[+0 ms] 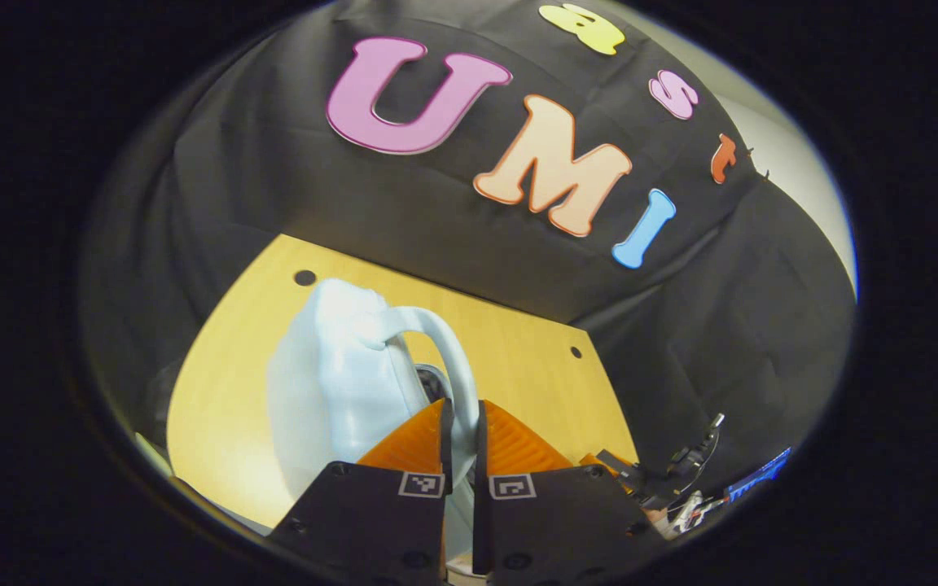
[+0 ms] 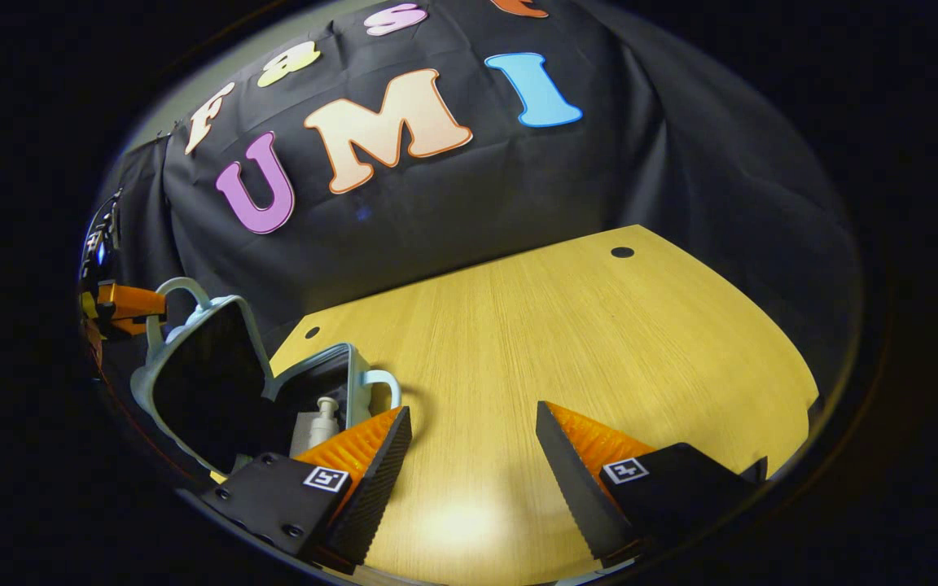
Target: First open the suitcase, pack the skin care products into it, and then close the suitcase.
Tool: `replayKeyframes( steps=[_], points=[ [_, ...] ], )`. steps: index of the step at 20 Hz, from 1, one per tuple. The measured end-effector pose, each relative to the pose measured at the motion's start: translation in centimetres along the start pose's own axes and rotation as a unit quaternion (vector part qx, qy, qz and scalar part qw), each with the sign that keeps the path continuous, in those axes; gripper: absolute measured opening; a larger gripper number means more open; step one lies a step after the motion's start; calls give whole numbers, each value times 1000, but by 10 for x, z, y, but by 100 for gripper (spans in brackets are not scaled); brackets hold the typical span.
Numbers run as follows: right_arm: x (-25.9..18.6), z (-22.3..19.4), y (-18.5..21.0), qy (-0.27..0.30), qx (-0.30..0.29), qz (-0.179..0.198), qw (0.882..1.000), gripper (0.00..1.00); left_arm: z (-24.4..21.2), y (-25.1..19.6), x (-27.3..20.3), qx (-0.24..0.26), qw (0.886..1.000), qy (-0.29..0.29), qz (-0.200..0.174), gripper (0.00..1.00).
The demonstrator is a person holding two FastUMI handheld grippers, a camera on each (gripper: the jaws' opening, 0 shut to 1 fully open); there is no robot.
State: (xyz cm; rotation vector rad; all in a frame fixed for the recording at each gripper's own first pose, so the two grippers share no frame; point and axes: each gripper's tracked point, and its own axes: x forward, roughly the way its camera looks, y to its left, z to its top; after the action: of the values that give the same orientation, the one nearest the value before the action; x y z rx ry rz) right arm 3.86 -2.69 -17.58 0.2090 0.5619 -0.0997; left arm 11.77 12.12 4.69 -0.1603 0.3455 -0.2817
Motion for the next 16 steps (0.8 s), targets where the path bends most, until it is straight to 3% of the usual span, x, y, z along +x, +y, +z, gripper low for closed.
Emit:
replayKeyframes(
  steps=[8,11,16],
  points=[
    [-35,-10,-64,-2,25,-42,999,97,-69,-50,87,-20,996,77,-30,6],
    [-44,-16,-75,2,28,-49,998,97,-100,-53,119,-6,994,108,-8,10],
    [-47,-16,-73,6,20,-32,999,97,-141,-43,162,0,989,141,52,6]
  ],
)
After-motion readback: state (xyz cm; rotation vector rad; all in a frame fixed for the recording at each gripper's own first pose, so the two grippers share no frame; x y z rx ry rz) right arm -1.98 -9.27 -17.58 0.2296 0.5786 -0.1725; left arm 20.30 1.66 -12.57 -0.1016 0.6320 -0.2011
